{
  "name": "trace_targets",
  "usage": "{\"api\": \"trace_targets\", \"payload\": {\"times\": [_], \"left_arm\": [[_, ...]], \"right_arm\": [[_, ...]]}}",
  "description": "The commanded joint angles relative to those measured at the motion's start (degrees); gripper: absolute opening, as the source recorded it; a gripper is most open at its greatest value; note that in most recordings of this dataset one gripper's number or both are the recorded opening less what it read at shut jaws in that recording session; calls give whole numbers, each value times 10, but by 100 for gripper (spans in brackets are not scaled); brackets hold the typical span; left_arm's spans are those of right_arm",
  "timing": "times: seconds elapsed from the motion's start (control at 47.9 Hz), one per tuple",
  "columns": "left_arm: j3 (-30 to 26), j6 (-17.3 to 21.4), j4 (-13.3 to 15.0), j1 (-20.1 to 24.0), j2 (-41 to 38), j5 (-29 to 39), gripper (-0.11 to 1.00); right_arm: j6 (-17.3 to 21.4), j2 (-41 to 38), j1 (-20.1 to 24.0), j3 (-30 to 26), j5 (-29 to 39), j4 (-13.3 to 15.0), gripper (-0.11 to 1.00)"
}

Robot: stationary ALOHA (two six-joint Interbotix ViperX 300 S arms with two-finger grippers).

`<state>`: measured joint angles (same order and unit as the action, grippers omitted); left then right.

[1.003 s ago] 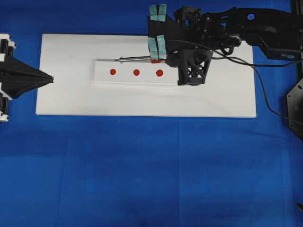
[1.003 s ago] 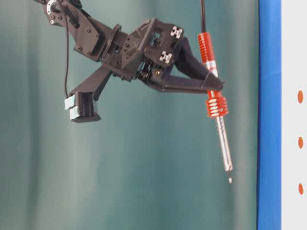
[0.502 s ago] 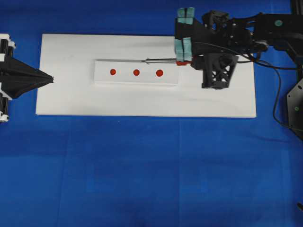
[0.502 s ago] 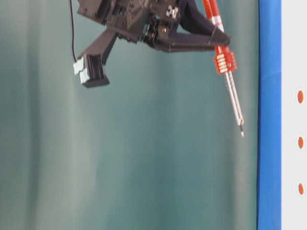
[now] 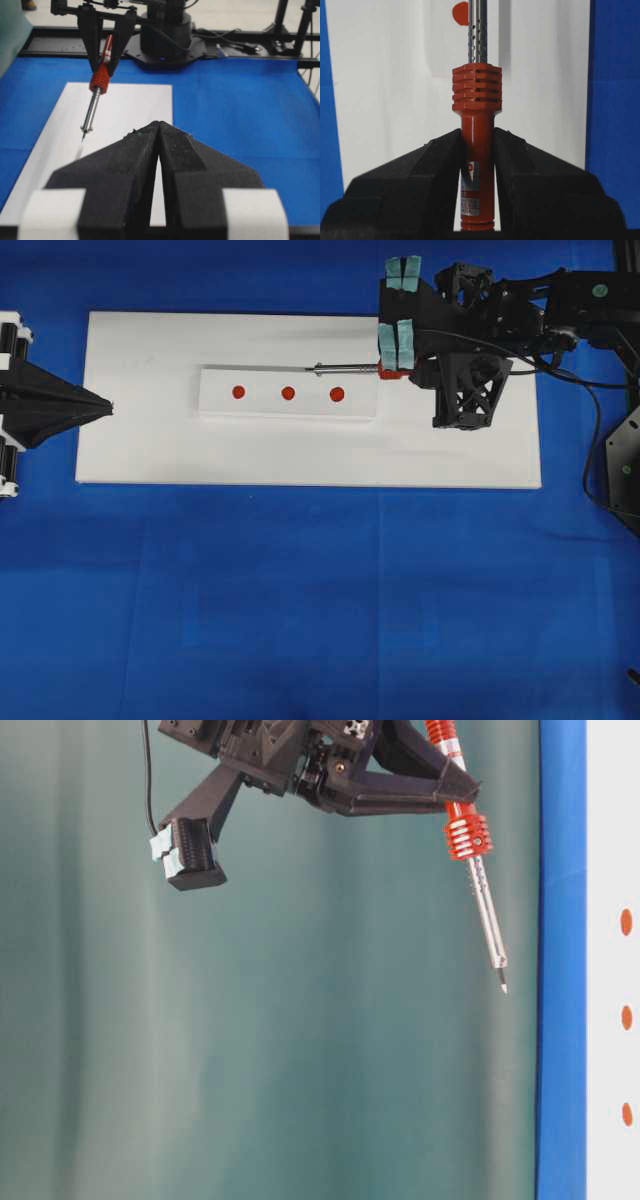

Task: Touch the tip of the soldering iron to the mark.
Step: 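Lower the iron tip onto the middle red dot and hold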

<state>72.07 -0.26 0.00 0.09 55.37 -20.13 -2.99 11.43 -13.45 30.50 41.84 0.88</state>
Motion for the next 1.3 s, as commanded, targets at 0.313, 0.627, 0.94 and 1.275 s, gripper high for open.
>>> {"api": "trace_targets", "payload": {"times": [0.313, 0.627, 0.94, 1.275], "left_arm": [[-5, 0, -1, 1, -2, -3, 0], [-5, 0, -1, 0, -2, -3, 0], [-5, 0, -2, 1, -2, -3, 0], [-5, 0, -2, 2, -2, -2, 0]], "right_arm": [[1, 11, -1, -7, -7, 2, 6], [1, 11, -1, -5, -7, 1, 6], [1, -32, 4, -5, -21, 2, 6], [1, -88, 11, -6, -67, 1, 6]]}}
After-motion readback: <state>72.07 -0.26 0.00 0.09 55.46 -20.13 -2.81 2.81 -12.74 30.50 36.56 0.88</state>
